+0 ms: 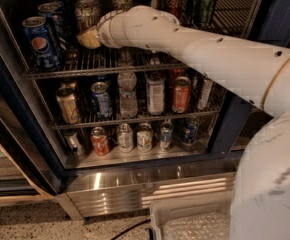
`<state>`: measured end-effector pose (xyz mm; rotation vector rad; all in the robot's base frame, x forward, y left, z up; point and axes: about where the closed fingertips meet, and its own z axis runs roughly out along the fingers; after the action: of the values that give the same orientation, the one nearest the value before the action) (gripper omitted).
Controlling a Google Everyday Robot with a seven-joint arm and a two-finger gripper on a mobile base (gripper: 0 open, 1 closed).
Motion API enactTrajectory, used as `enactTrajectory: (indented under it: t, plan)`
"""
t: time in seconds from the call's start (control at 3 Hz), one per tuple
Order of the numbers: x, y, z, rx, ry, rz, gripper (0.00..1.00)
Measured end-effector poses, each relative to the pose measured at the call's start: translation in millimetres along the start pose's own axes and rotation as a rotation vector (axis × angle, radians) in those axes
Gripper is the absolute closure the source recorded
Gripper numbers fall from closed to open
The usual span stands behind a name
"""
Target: Pick 7up can from top shelf of fridge
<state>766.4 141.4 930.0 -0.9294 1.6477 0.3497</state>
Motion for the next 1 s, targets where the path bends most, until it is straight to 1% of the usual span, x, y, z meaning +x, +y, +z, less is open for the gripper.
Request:
enactTrajectory:
  t: [0.33,1.0]
  plan:
    - [0,-3,-3,0.002,-0.009,0.013,1.0]
    - [4,-11,-16,0.025,-0.026,0.042,1.0]
